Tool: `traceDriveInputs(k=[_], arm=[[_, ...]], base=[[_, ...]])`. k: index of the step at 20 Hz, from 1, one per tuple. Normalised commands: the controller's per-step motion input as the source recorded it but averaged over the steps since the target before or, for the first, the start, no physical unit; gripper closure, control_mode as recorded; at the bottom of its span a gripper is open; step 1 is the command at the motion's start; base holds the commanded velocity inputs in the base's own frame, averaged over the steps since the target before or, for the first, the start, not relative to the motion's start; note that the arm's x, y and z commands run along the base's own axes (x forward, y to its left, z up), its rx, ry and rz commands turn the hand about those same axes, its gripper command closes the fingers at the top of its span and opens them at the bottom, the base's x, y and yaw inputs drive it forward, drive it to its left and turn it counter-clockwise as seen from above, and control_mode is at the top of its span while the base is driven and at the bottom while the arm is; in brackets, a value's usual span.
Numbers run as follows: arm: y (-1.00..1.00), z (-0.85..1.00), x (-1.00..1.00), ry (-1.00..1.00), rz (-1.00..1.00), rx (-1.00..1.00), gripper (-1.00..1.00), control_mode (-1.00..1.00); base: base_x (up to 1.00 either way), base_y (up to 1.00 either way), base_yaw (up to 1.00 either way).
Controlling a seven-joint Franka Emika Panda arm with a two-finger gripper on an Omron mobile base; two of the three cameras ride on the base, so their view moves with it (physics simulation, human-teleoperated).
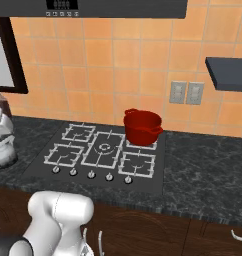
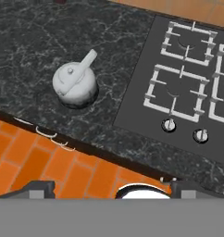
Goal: Pick the kettle from the counter and place it on a stove burner. Then turn the burner on.
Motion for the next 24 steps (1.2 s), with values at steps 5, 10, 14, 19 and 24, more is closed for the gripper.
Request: traceDriveInputs(k=[5, 10, 14, 19, 24], arm=[[1.00, -0.27, 0.51, 0.11, -0.03, 0.06, -1.00, -1.00], [0.46, -0.59, 1.00, 0.14, -0.09, 0.02, -1.00, -1.00], [0.03, -0.54, 0.86, 0.13, -0.06, 0.00, -1.00, -1.00], [0.13, -0.53, 0.62, 0.03, -0.02, 0.07, -1.00, -1.00], [0.66, -0.48, 0.29, -0.01, 0.00, 0.07, -1.00, -1.00]], base=[[0.00, 0.00, 0.00], [0.00, 0.00, 0.00], [0.00, 0.00, 0.00], [0.00, 0.00, 0.00], [0.00, 0.00, 0.00]])
